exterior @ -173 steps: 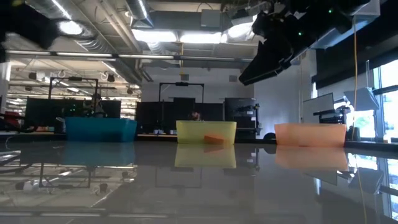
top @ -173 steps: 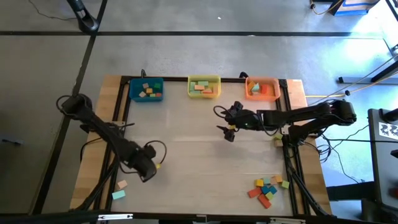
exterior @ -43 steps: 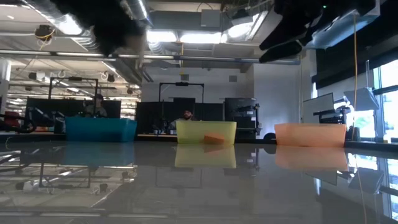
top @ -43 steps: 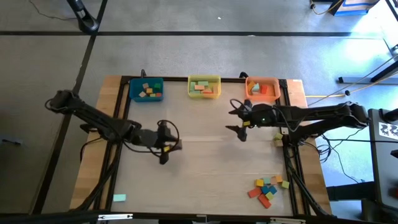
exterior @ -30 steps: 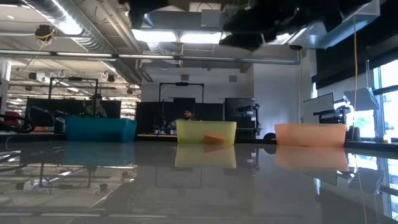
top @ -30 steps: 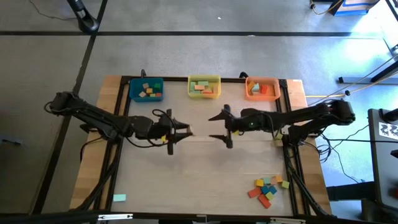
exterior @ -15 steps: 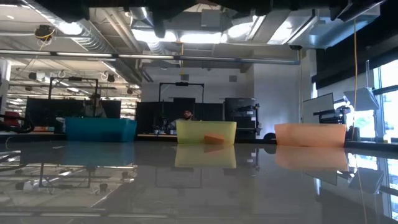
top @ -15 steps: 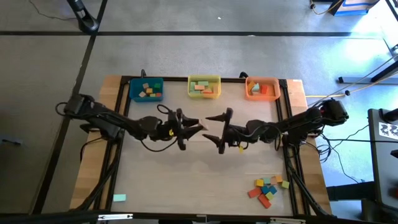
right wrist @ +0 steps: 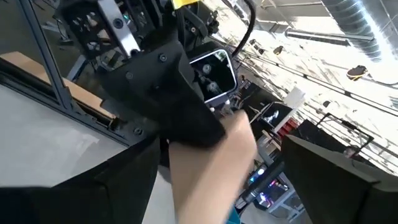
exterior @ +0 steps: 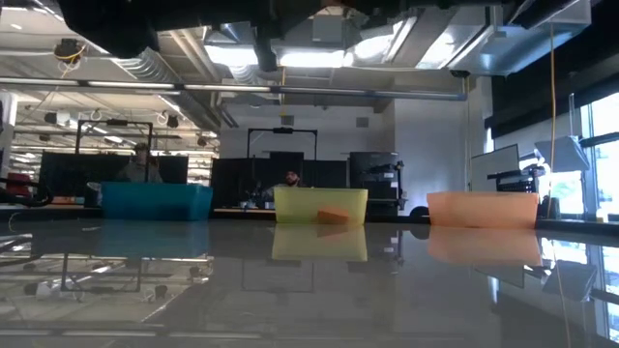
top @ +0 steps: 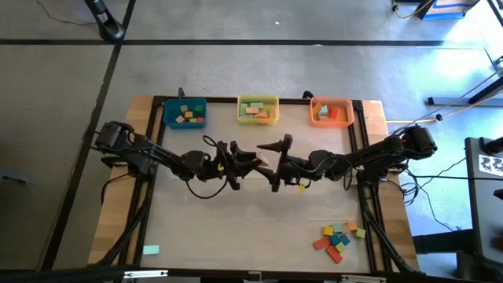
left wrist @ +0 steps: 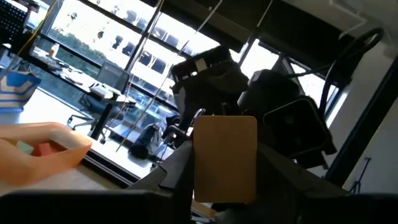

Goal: Sort blocks by size
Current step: Put the brown triangle block into the orange bin

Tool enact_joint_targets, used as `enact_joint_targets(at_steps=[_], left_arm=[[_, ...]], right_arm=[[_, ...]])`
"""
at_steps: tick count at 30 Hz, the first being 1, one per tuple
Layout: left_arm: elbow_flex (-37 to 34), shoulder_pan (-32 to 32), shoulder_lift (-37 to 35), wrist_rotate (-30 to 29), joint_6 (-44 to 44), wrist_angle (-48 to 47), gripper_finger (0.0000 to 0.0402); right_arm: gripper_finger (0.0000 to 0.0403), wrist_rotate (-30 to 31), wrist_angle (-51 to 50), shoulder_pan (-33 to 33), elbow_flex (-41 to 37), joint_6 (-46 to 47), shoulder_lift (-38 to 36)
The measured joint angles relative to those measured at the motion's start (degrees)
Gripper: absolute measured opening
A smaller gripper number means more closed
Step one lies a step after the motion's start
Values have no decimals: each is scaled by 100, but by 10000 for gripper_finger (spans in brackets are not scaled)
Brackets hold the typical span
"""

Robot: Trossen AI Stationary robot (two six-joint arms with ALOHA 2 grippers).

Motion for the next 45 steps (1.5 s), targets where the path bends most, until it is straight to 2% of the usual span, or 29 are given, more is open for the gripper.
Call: enact_joint_targets(at_steps=[7,11,14,21,23,30,35,40,45], left_arm=[[83,-6,61,82,92,-3,125],[83,-3,62,80,115,18,125],[83,-3,62,75,120,15,125],[89,-3,55,80,122,65,125],[87,-3,51,108,138,80,125],[83,5,49,95,-158,97,129],[80,7,64,78,-111,102,173],[78,-6,11,102,360,52,215],[69,-96,-250,103,929,-438,223]], right_arm=[[332,8,21,11,148,11,189],[311,287,25,11,148,17,185],[272,320,27,9,148,22,185],[153,97,-20,9,146,202,185],[131,94,-26,11,146,228,185],[132,-124,-138,5,146,460,169],[132,-108,-176,2,146,457,169],[97,-4,-176,7,146,470,154],[80,-2,-301,24,172,514,149]])
